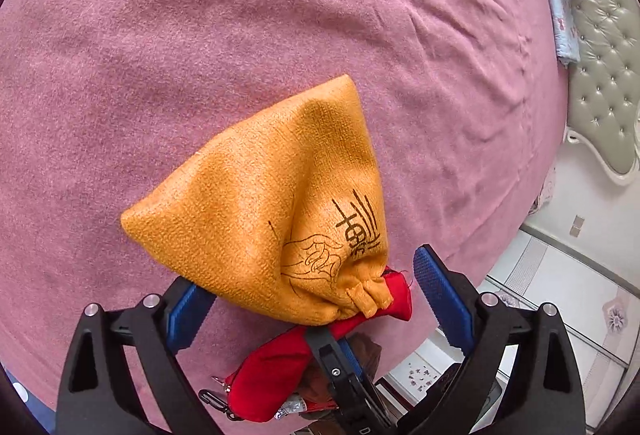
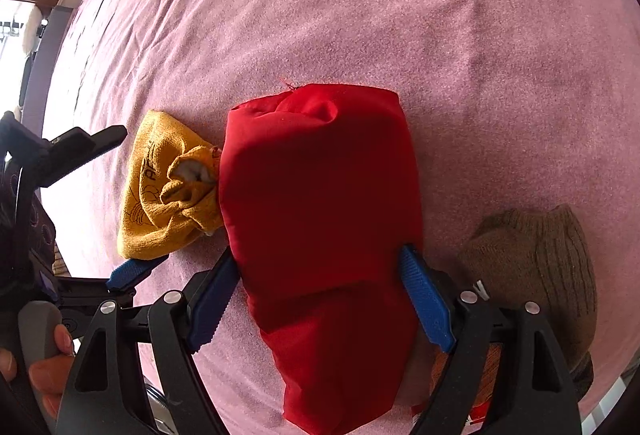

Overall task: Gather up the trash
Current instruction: 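Grasp the gold drawstring bag with the left tool while the right tool grasps the red zip pouch, then lift the gold bag and red zip pouch and carry them over the yellow bin, then open both tools to drop the bag and pouch into the bin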

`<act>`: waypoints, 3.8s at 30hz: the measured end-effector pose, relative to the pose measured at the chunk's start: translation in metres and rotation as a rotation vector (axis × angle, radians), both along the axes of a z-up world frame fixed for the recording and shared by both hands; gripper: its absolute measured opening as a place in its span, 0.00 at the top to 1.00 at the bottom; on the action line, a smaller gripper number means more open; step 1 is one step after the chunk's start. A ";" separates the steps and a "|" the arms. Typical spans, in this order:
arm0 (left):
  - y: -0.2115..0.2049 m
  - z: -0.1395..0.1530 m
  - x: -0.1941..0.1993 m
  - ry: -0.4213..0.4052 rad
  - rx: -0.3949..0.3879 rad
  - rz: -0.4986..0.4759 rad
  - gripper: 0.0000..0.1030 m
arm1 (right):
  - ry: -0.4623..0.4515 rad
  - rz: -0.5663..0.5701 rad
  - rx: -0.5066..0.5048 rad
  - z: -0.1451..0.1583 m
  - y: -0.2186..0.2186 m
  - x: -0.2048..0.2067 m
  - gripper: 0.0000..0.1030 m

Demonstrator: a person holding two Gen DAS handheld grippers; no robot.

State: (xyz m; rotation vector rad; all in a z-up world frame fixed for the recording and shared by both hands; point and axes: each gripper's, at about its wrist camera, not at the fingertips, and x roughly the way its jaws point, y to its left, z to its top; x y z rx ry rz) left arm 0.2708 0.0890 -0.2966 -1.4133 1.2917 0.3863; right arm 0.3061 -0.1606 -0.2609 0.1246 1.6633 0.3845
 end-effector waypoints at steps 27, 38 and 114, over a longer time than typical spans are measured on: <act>-0.014 0.070 -0.058 -0.059 0.171 -0.260 0.85 | -0.108 -0.011 0.137 0.087 -0.039 -0.072 0.85; -0.078 0.102 -0.108 -0.089 0.179 -0.455 0.85 | -0.139 -0.138 0.158 0.119 -0.117 -0.134 0.85; -0.772 0.090 -0.046 -0.232 0.150 -1.550 0.29 | -0.242 -1.041 0.038 0.102 -0.690 -0.251 0.81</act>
